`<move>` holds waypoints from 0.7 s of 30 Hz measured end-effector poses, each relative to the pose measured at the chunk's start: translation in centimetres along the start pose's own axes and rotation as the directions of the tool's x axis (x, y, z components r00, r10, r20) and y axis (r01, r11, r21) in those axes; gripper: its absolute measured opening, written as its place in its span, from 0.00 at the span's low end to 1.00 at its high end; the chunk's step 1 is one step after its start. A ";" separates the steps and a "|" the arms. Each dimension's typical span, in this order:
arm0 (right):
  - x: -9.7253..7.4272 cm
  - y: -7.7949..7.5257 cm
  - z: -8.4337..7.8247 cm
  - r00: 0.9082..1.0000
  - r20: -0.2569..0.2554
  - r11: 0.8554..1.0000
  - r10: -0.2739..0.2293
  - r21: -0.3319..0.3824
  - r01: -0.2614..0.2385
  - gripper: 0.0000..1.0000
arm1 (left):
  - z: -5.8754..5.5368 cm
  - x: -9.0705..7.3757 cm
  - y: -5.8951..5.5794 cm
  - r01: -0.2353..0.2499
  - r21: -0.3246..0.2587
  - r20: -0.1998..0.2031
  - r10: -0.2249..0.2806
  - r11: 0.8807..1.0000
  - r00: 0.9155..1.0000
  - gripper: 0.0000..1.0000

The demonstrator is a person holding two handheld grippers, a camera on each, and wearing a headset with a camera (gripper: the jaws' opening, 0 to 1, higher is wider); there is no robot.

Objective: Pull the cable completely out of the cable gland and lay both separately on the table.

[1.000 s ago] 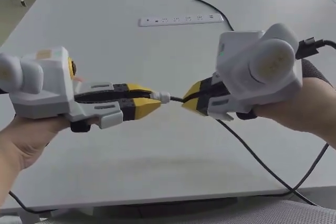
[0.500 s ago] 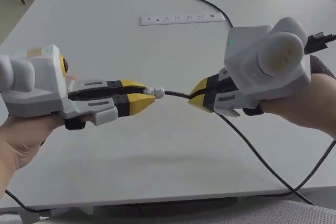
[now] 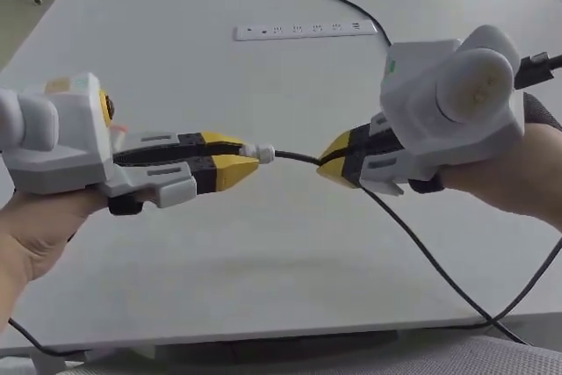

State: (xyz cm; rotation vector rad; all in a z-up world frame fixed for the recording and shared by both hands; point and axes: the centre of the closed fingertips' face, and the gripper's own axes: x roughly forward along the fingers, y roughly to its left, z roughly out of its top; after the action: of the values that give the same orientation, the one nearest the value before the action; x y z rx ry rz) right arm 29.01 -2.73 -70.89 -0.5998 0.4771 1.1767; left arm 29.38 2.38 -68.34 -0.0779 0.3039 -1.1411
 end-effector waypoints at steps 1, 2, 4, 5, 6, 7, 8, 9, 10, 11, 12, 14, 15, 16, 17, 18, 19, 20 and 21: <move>0.0 0.0 0.0 1.000 0.000 1.000 0.004 0.006 -0.004 0.00 | 0.0 0.0 0.0 0.001 0.001 0.000 -0.001 1.000 1.000 0.15; 0.1 -0.1 0.0 1.000 0.000 1.000 0.004 0.007 -0.004 0.00 | 0.0 0.0 0.0 0.001 0.000 0.002 -0.001 1.000 1.000 0.15; 0.1 0.0 0.0 1.000 0.000 1.000 0.008 0.012 -0.008 0.00 | 0.0 0.0 0.1 0.001 0.000 0.003 -0.001 1.000 1.000 0.15; 0.1 0.0 0.0 1.000 0.000 1.000 0.008 0.012 -0.008 0.00 | 0.1 0.0 0.1 0.001 -0.002 0.006 -0.001 1.000 1.000 0.15; 0.1 0.0 0.0 1.000 0.001 1.000 0.008 0.013 -0.008 0.00 | 0.1 0.0 0.1 0.001 -0.001 0.006 -0.001 1.000 1.000 0.15; 0.2 -0.1 0.0 1.000 -0.002 1.000 0.007 0.016 -0.007 0.00 | 0.1 -0.1 0.1 -0.002 -0.001 0.005 0.002 1.000 1.000 0.15; 0.2 -0.3 -0.1 1.000 -0.007 1.000 0.001 0.013 -0.001 0.00 | 0.1 -0.2 0.3 -0.007 -0.002 0.008 0.007 1.000 1.000 0.15; 0.2 -0.4 -0.1 1.000 -0.007 1.000 0.000 0.014 0.000 0.00 | 0.2 -0.4 0.5 -0.010 -0.008 0.013 0.010 1.000 1.000 0.15; 0.1 -0.4 -0.1 1.000 -0.007 1.000 0.001 0.015 0.000 0.00 | 0.3 -0.5 0.5 -0.010 -0.010 0.016 0.010 1.000 1.000 0.15; 0.1 -0.4 -0.2 1.000 -0.009 1.000 -0.002 0.014 0.002 0.00 | 0.4 -0.6 0.7 -0.020 -0.005 0.019 0.021 1.000 1.000 0.15; 0.1 -0.6 -0.4 1.000 -0.020 1.000 -0.006 0.008 0.006 0.00 | 0.4 -0.7 0.9 -0.021 -0.009 0.019 0.021 1.000 1.000 0.15; 0.1 -0.9 -0.7 1.000 -0.024 1.000 -0.010 0.013 0.010 0.00 | 0.5 -1.0 1.2 -0.026 -0.014 0.025 0.027 1.000 0.999 0.15; 0.0 -1.0 -0.7 1.000 -0.023 1.000 -0.011 0.016 0.011 0.00 | 0.5 -1.0 1.2 -0.027 -0.013 0.022 0.027 1.000 0.999 0.15; 0.0 -1.1 -0.8 1.000 -0.025 1.000 -0.014 0.021 0.015 0.00 | 0.4 -1.0 1.3 -0.031 -0.012 0.018 0.032 0.999 0.999 0.15; 0.0 -1.3 -0.9 0.999 -0.026 1.000 -0.020 0.023 0.020 0.00 | 0.4 -1.1 1.4 -0.033 -0.011 0.019 0.033 0.999 0.999 0.15; 0.0 -1.5 -0.9 0.999 -0.028 0.999 -0.024 0.030 0.025 0.00 | 0.3 -1.1 1.4 -0.032 -0.014 0.017 0.033 0.999 0.999 0.15; 0.0 -1.6 -1.0 0.999 -0.029 0.999 -0.030 0.033 0.031 0.00 | 0.3 -1.1 1.4 -0.034 -0.013 0.016 0.035 0.999 0.999 0.15; 0.0 -2.0 -1.1 0.998 -0.035 0.998 -0.045 0.044 0.046 0.00 | 0.3 -1.2 1.5 -0.035 -0.012 0.016 0.035 0.999 0.999 0.15; 0.1 -2.2 -1.2 0.998 -0.040 0.997 -0.051 0.051 0.053 0.00 | 0.3 -1.2 1.4 -0.033 -0.013 0.015 0.033 0.999 0.999 0.15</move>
State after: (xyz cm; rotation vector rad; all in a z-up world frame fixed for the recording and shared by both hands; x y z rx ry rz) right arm 31.08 -4.04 -71.41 -0.5874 0.5210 1.1017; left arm 30.25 4.05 -68.11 -0.0924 0.2985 -1.1051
